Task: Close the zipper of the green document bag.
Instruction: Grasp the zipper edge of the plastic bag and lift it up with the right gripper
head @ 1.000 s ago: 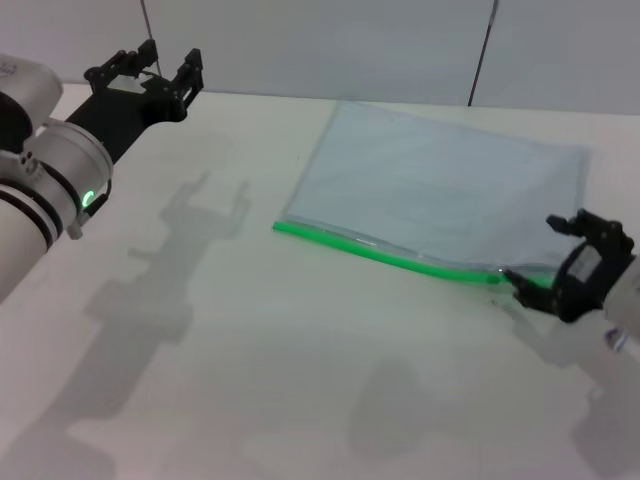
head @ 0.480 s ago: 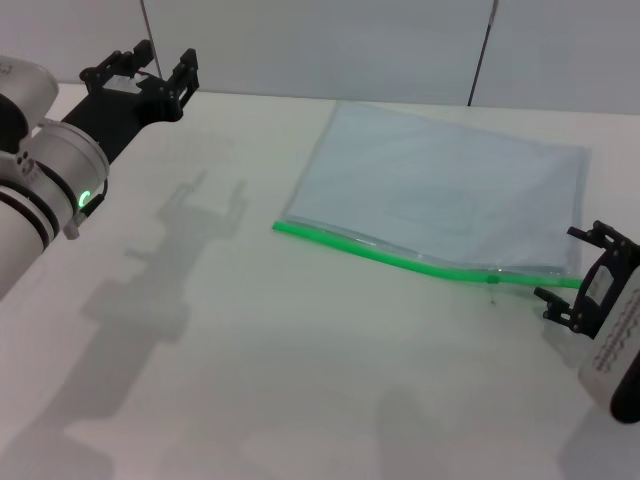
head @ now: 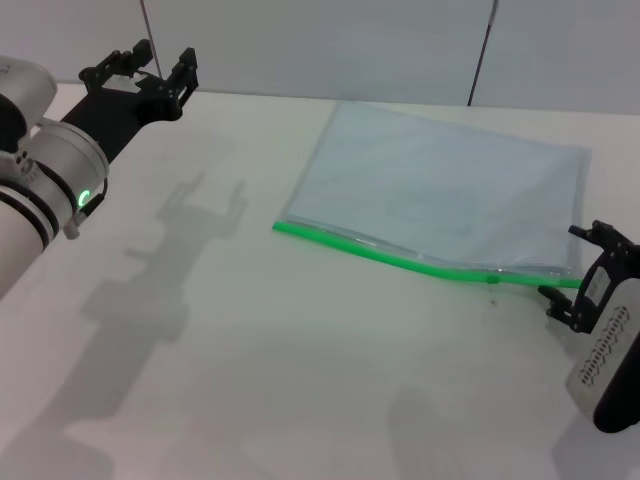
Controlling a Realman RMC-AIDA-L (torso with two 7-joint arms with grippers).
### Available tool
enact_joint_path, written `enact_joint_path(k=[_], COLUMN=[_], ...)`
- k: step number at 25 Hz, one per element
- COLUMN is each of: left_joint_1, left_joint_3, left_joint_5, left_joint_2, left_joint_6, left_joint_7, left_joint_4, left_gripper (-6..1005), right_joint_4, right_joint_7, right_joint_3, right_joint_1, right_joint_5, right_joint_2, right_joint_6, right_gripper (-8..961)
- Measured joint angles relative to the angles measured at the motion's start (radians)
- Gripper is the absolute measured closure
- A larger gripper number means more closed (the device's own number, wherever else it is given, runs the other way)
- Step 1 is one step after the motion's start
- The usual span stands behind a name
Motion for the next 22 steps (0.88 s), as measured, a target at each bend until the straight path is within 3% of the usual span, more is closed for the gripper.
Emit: enact_joint_path(k=[22], left_joint_1=[-0.005], left_joint_3=[0.0], left_joint_5=[0.002], left_joint_2=[0.002], left_joint_6=[-0.002], left_joint_7=[-0.023], left_joint_4=[-0.002], left_gripper=[442], right_joint_4=[0.198], right_joint_7=[-0.002], right_joint_3=[-0.03], right_joint_1=[0.139], right_joint_5=[-0.013], right_joint_2=[-0.001], right_joint_6=[0.147], right_gripper=[282])
